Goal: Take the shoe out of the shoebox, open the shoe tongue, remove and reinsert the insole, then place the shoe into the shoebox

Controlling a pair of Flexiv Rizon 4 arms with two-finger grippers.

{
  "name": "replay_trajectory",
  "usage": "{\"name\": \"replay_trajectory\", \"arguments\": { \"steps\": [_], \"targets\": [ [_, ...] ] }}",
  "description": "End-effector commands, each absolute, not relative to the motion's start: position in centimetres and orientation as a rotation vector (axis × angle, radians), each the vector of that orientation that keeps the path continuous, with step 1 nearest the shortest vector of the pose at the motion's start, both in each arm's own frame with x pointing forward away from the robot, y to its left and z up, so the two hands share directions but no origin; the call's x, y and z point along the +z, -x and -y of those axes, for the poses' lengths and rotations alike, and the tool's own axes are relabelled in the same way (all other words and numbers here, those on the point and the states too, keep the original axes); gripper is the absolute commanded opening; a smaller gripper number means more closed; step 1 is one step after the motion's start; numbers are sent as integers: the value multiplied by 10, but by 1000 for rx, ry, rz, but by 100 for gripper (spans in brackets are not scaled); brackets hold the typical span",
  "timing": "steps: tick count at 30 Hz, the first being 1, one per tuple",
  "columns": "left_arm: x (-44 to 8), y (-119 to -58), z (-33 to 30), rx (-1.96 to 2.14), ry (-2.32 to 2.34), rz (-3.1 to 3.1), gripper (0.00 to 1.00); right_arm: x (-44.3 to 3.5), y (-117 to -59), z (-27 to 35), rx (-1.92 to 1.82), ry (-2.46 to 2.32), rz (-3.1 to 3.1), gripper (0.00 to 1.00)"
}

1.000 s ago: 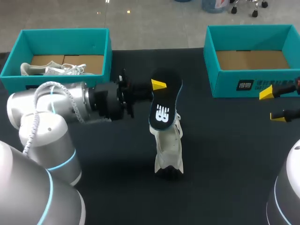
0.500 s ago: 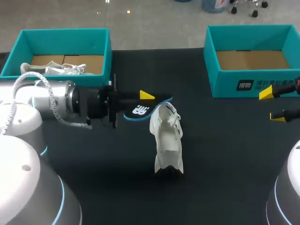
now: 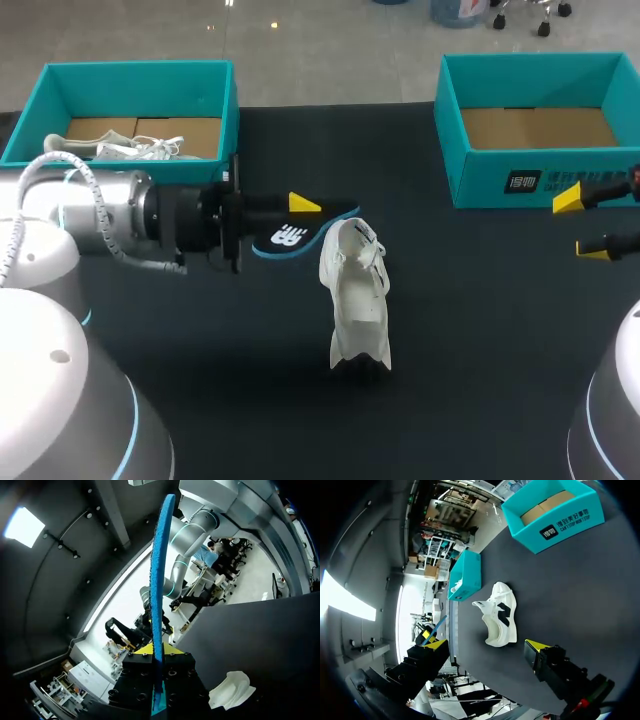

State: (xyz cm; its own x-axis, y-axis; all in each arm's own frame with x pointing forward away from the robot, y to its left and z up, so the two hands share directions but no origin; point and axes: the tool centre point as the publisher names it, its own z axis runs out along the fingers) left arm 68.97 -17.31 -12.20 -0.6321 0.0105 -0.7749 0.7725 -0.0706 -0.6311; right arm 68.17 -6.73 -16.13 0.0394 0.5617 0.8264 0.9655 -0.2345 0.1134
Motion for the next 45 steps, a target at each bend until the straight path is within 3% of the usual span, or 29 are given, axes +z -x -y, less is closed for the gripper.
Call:
{"name": "replay_trajectory", "arguments": {
  "steps": [1,9,16,32,45],
  "targets": [
    [-122,-689,174,-1758,-847,-1651,0,-161,-680,67,-1092,1841,1537,100],
    [-122,-689,174,-1758,-847,-1651,0,-161,-680,67,-1092,1841,1537,100],
    [-126,-646,175,-1822,-824,-1680,0,-161,-680,67,-1092,1841,1537,100],
    [-184,-603,172,-1921,-811,-1767,0,-161,-680,67,-1092,1841,1537,100],
    [-221,-606,163,-1863,-805,-1828,0,-161,-680,67,-1092,1841,1537,100]
  ]
}}
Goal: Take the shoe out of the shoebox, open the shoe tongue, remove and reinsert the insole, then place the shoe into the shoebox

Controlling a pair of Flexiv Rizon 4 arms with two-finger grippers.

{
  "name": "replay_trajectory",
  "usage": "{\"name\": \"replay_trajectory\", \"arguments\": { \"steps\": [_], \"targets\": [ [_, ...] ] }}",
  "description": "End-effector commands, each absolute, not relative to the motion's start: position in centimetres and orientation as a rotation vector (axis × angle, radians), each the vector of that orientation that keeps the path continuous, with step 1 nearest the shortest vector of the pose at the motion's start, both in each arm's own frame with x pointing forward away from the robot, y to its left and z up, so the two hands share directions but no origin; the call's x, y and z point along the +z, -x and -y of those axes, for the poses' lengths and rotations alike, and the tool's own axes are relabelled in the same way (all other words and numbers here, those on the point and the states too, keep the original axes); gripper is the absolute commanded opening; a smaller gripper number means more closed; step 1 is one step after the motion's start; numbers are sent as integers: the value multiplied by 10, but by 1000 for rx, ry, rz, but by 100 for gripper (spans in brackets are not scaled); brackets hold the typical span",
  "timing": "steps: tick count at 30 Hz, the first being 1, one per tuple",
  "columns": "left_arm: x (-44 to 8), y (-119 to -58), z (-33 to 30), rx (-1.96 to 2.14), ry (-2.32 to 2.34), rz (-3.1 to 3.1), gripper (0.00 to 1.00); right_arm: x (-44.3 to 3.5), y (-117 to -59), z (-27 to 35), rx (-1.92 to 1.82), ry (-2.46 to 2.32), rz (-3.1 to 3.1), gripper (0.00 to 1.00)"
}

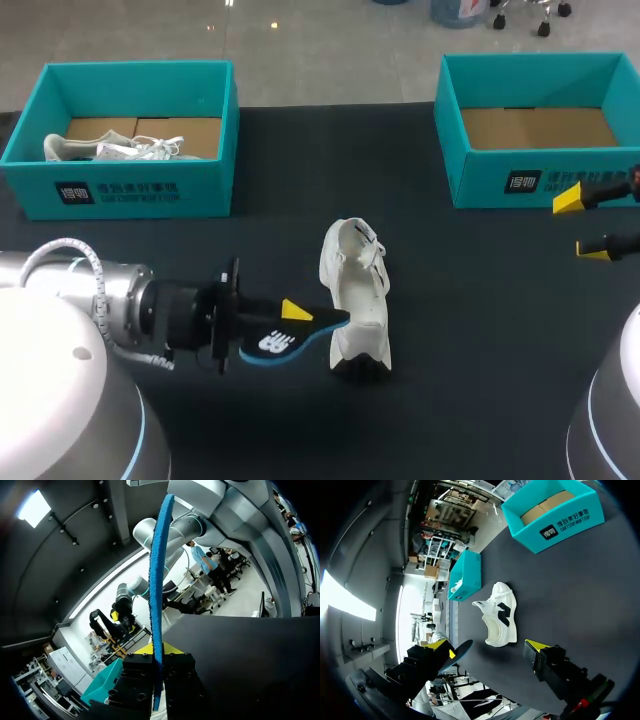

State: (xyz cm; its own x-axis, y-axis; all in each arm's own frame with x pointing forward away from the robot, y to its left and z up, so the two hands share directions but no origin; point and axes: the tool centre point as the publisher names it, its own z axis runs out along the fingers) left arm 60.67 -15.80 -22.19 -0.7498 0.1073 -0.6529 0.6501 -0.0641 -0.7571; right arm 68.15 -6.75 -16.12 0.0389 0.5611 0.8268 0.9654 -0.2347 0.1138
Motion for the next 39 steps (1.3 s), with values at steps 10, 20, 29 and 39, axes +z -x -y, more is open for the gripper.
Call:
{"name": "replay_trajectory", "arguments": {
  "steps": [10,20,29,39],
  "targets": [
    [-221,-606,163,-1863,-805,-1828,0,-161,-680,67,-1092,1841,1537,100],
    [-232,-631,177,-1847,-884,-1807,0,-161,-680,67,-1092,1841,1537,100],
    [-246,-657,177,-1820,-887,-1841,0,-161,-680,67,-1092,1841,1537,100],
    [-260,-672,185,-1828,-913,-1856,0,-161,-680,67,-1092,1841,1537,100]
  ]
}}
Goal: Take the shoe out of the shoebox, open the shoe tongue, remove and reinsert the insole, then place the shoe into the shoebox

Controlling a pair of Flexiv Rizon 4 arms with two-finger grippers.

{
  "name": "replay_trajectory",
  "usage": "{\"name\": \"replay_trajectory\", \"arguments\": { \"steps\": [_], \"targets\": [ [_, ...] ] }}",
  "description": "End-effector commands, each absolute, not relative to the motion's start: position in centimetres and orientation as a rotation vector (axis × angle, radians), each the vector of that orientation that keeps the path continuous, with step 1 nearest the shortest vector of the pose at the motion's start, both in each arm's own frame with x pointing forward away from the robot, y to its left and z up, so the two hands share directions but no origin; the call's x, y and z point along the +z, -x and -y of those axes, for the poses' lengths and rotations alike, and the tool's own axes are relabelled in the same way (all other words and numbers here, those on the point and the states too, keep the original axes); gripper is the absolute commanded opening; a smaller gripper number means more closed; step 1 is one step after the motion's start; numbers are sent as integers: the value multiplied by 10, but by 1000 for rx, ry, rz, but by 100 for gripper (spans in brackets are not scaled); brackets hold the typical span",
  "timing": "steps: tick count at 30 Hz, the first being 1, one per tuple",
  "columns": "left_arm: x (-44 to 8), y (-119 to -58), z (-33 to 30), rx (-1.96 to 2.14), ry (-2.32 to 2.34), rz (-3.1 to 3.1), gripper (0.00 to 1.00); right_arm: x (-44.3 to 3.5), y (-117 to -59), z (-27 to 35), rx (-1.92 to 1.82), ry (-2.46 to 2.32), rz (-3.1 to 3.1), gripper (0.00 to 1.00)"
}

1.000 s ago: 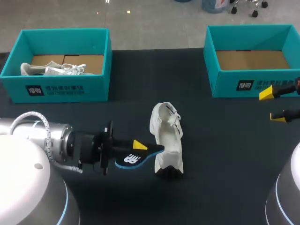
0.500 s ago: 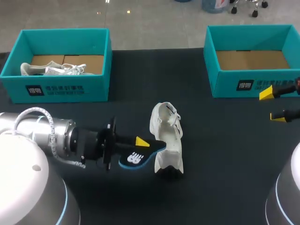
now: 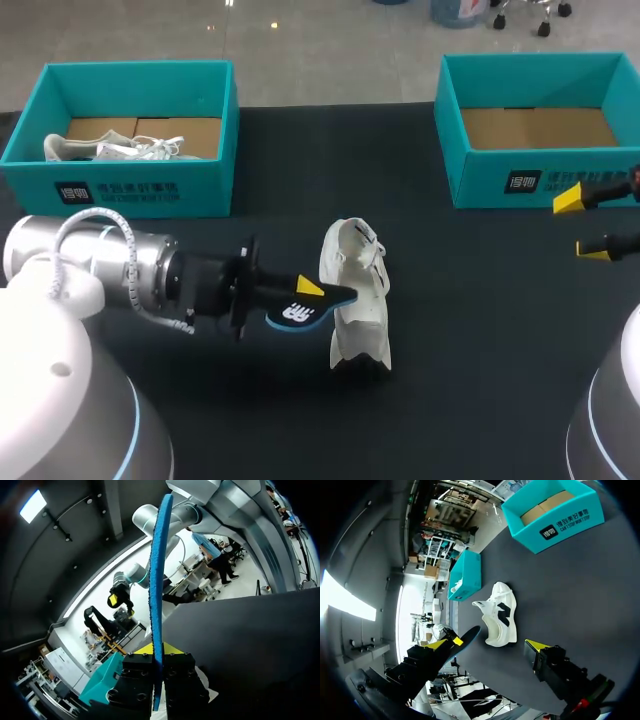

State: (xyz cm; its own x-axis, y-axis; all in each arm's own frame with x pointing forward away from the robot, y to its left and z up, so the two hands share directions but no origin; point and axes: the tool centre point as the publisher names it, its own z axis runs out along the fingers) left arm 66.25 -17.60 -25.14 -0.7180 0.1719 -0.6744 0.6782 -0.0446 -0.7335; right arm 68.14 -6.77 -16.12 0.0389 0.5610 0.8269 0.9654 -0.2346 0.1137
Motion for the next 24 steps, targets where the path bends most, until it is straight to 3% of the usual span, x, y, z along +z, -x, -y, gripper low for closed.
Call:
{"name": "replay_trajectory", "arguments": {
  "steps": [1,24],
  "targets": [
    [-261,-673,186,-1833,-912,-1853,0,-161,-680,67,-1092,1841,1537,100],
    [-270,-668,194,-1803,-853,-1879,0,-161,-680,67,-1092,1841,1537,100]
  ]
}}
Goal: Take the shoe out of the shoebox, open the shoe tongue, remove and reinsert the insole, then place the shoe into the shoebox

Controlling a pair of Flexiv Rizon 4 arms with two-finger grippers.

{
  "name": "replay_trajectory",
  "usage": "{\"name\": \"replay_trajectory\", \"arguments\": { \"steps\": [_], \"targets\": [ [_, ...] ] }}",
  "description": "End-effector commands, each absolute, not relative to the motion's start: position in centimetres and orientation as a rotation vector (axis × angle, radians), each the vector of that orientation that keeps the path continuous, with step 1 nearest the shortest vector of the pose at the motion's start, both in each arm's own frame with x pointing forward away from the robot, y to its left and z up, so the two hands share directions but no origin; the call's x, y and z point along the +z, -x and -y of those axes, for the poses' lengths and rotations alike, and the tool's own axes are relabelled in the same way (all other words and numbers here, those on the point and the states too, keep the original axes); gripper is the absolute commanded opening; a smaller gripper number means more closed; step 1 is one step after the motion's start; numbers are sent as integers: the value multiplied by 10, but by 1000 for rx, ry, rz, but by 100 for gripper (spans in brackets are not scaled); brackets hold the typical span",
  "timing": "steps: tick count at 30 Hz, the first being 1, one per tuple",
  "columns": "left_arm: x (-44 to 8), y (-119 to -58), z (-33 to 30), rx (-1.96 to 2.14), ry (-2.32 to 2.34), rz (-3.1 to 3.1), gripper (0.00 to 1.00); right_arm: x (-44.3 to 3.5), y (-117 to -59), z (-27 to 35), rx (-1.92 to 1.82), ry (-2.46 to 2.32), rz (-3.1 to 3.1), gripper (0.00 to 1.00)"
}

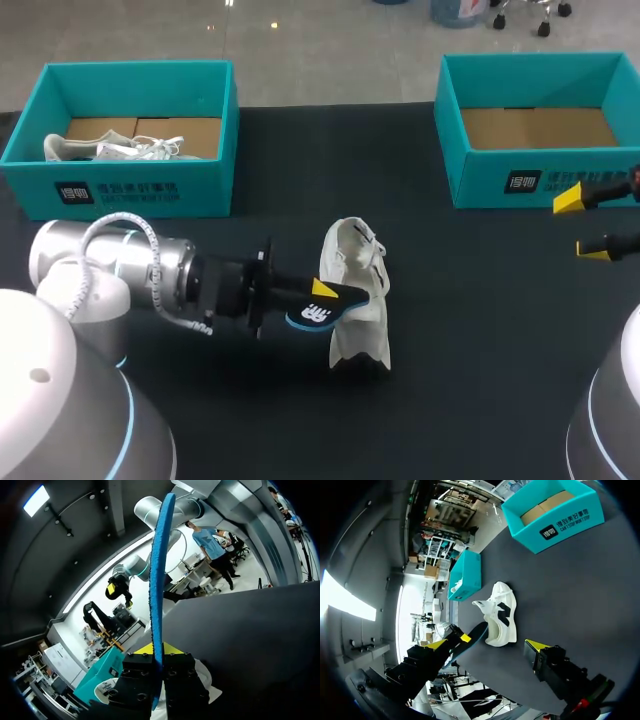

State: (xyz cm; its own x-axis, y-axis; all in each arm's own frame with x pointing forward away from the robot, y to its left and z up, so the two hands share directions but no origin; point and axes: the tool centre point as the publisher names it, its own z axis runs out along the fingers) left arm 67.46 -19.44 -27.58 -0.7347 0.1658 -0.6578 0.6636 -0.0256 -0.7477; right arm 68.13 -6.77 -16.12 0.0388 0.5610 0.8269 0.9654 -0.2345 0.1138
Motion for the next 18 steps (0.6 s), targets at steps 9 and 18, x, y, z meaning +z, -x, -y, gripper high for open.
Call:
{"name": "replay_trajectory", "arguments": {
  "steps": [9,18],
  "targets": [
    [-262,-661,198,-1853,-786,-1862,0,-161,-680,67,-1092,1841,1537,100],
    [-275,-668,203,-1893,-725,-1869,0,-161,-680,67,-1092,1841,1537,100]
  ]
}}
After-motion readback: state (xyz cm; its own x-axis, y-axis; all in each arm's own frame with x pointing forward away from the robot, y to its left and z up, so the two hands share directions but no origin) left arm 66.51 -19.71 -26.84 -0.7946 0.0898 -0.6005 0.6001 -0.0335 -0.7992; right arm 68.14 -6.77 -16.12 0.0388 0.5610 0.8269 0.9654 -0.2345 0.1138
